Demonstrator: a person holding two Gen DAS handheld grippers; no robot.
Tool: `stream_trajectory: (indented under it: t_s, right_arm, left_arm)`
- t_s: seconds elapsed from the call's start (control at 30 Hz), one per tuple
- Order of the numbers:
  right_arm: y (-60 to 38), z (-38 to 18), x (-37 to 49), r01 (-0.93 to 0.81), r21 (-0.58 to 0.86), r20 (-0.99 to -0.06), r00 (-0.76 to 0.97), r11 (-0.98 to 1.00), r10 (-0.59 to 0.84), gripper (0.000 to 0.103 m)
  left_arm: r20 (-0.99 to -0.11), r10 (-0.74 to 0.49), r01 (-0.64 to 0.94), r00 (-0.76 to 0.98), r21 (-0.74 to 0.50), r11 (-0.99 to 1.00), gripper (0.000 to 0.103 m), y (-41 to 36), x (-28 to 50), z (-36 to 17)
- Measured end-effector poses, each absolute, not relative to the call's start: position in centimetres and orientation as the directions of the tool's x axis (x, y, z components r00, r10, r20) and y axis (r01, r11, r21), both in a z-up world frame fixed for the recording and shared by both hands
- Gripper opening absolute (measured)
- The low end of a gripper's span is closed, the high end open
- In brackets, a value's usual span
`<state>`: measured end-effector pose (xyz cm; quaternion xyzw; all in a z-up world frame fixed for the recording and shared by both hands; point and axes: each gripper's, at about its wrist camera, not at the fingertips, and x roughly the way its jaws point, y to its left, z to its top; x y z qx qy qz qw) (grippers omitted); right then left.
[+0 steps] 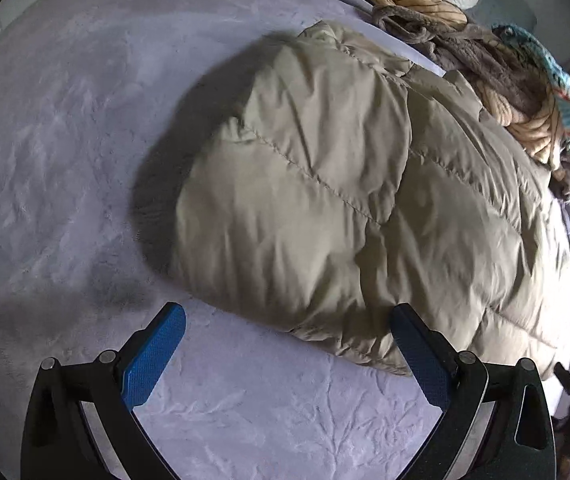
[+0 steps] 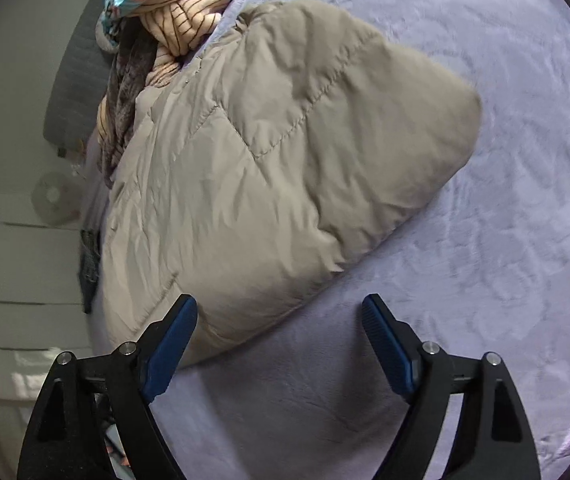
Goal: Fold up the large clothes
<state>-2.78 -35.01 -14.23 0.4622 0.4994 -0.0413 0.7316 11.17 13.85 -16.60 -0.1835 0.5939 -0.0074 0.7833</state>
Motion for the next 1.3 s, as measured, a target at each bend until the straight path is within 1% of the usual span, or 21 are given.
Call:
stream_trajectory:
  t_s: [0.07,0.2,0.27,0.3,0.33,0.57,0.73,0.77,0.8,0.83,0.87,0.9,0.93,0.97,1.0,1.03,1.07,1.1,1.13,1.23,1.3]
  right_arm:
    - [-34.8,-14.7,-2.6,0.521,0.653,-0.754,0.508,0.549,0.415,0.087]
    - [-34.6,-15.4,-1.8,0.509,0.691,-0.721,0.538,0.513,0.437,0.088]
    - [-34.7,-15.8,-1.5,0.503,0.725,-0.688,0.563,0.470,0.458,0.089]
    - [-34.7,-15.9,-1.2,0.503,0.734,-0.679,0.571,0.456,0.462,0.093]
    - [-34.8,-16.0,-1.0,0.500,0.751,-0.660,0.584,0.431,0.473,0.103]
    - [-35.0,-16.6,0.8,0.476,0.813,-0.581,0.625,0.335,0.521,0.103]
    - [-34.5,-17.8,2.7,0.478,0.821,-0.567,0.614,0.313,0.549,0.103]
    - [-34.3,-17.9,3.0,0.481,0.820,-0.568,0.614,0.312,0.548,0.103]
    - [-34.1,-17.9,3.1,0.481,0.820,-0.569,0.614,0.312,0.548,0.103]
    - [-34.0,-17.9,3.2,0.478,0.821,-0.566,0.614,0.312,0.550,0.103]
    - [-34.0,-17.9,3.3,0.478,0.822,-0.565,0.614,0.310,0.552,0.103]
    - [-34.1,-17.9,3.3,0.480,0.823,-0.562,0.616,0.302,0.553,0.103]
    - [-34.2,-17.9,3.1,0.487,0.825,-0.558,0.621,0.287,0.550,0.100]
    - [-34.3,-17.9,2.9,0.500,0.821,-0.562,0.624,0.276,0.543,0.095]
    - [-34.4,-18.2,2.5,0.512,0.815,-0.569,0.620,0.271,0.540,0.067]
    - [-34.6,-18.5,2.3,0.523,0.814,-0.567,0.616,0.255,0.547,0.049]
    - [-34.7,-18.6,2.0,0.526,0.818,-0.557,0.624,0.232,0.549,0.045]
    - [-34.6,-18.4,1.8,0.521,0.821,-0.554,0.630,0.232,0.545,0.036]
    - [-34.6,-18.1,1.6,0.514,0.825,-0.550,0.634,0.236,0.544,0.031]
    - [-34.2,-16.7,0.9,0.488,0.836,-0.538,0.645,0.249,0.543,0.025]
    - [-33.9,-15.6,0.2,0.473,0.840,-0.537,0.646,0.268,0.543,0.024]
  left_arm:
    - [-0.897,-0.341,-0.210,0.281,-0.404,0.890,0.103,14.3,11.2,-17.5]
    - [-0.819,-0.489,-0.266,0.299,-0.564,0.782,0.103,15.8,10.9,-19.1]
    - [-0.798,-0.511,-0.290,0.319,-0.596,0.749,0.103,16.3,10.6,-19.6]
    - [-0.785,-0.525,-0.311,0.328,-0.614,0.725,0.103,16.8,10.5,-20.0]
    - [-0.775,-0.535,-0.324,0.336,-0.628,0.707,0.103,17.1,10.4,-20.2]
    - [-0.759,-0.536,-0.285,0.370,-0.641,0.712,0.103,16.4,12.7,-20.1]
    - [-0.766,-0.512,-0.321,0.388,-0.633,0.704,0.102,15.2,15.4,-21.2]
    - [-0.771,-0.501,-0.331,0.394,-0.628,0.705,0.097,14.9,15.8,-21.3]
    - [-0.773,-0.491,-0.331,0.402,-0.623,0.709,0.079,14.8,16.0,-21.2]
    - [-0.771,-0.491,-0.319,0.406,-0.623,0.714,0.057,14.7,16.0,-21.1]
    - [-0.760,-0.505,-0.296,0.409,-0.634,0.714,0.047,14.6,16.1,-20.8]
    - [-0.752,-0.510,-0.264,0.418,-0.638,0.723,0.033,14.4,16.2,-20.3]
    - [-0.757,-0.497,-0.233,0.425,-0.622,0.748,0.026,14.0,16.4,-19.6]
    - [-0.771,-0.467,-0.179,0.432,-0.581,0.794,0.023,13.5,16.3,-18.6]
    - [-0.778,-0.452,-0.148,0.437,-0.557,0.817,0.021,13.1,16.4,-17.9]
    - [-0.782,-0.439,-0.117,0.442,-0.536,0.836,0.020,12.9,16.2,-17.2]
    - [-0.785,-0.425,-0.080,0.451,-0.510,0.857,0.019,12.5,15.9,-16.3]
    - [-0.784,-0.420,-0.061,0.457,-0.498,0.865,0.018,12.4,15.8,-15.8]
    - [-0.784,-0.412,-0.038,0.464,-0.482,0.875,0.018,12.2,15.7,-15.1]
    - [-0.780,-0.408,0.012,0.475,-0.458,0.889,0.018,12.2,15.0,-13.6]
    - [-0.775,-0.417,0.053,0.474,-0.448,0.892,0.018,12.4,14.2,-12.6]
